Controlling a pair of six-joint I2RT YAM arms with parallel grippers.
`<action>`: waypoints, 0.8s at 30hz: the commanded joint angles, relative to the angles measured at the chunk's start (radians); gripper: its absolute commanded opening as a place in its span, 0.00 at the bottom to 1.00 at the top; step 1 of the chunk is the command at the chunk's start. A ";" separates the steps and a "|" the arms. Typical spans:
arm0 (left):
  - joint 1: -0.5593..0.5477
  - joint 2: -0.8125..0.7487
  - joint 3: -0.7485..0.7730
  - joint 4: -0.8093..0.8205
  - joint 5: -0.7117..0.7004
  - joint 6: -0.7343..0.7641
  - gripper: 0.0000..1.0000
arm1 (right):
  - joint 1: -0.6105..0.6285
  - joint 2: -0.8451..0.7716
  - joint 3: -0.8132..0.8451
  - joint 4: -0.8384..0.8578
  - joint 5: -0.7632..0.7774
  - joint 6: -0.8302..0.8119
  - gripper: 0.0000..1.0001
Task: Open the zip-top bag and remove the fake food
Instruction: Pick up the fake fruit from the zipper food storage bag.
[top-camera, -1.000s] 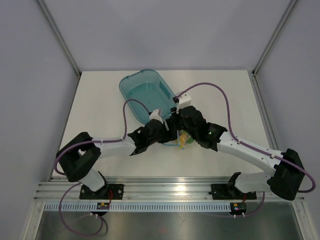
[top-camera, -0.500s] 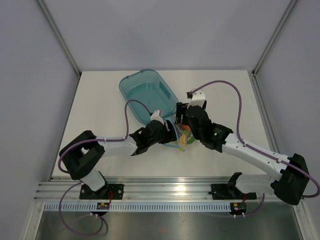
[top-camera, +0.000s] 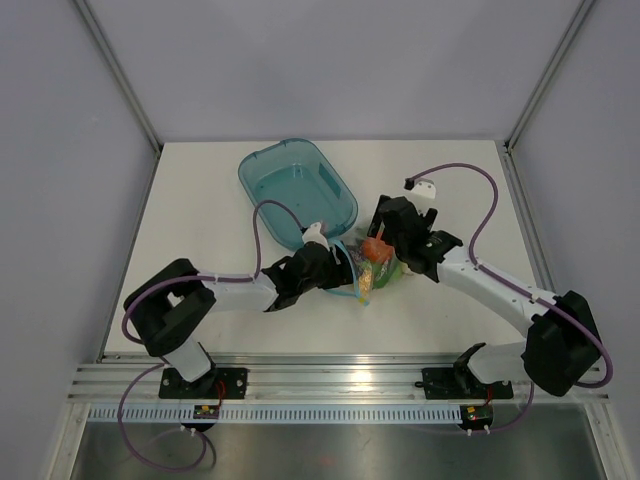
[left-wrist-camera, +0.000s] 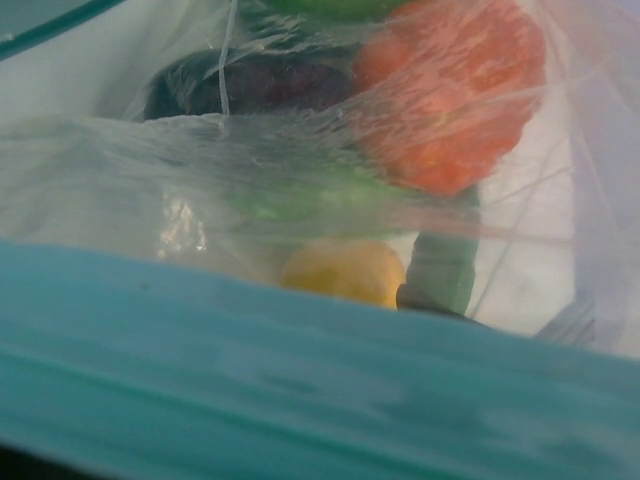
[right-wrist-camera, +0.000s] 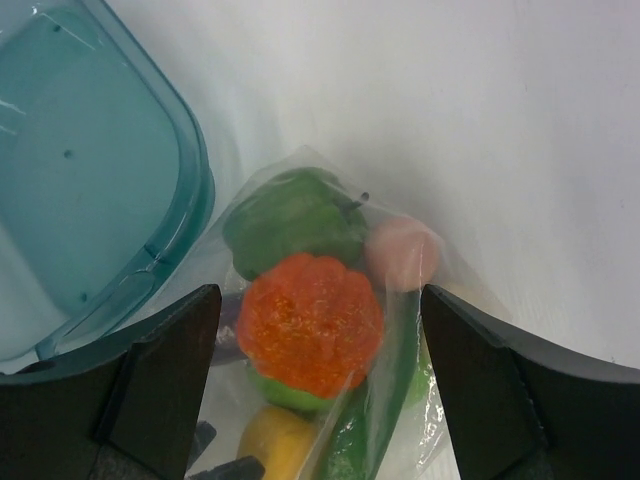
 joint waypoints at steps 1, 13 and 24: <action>-0.007 0.009 0.032 0.056 -0.031 0.030 0.71 | -0.036 0.028 0.019 -0.016 -0.044 0.117 0.89; -0.010 0.090 0.101 0.024 -0.020 0.043 0.70 | -0.064 0.090 -0.039 0.055 -0.203 0.174 0.87; -0.021 0.127 0.137 0.050 0.029 0.063 0.67 | -0.064 0.146 -0.071 0.075 -0.236 0.174 0.87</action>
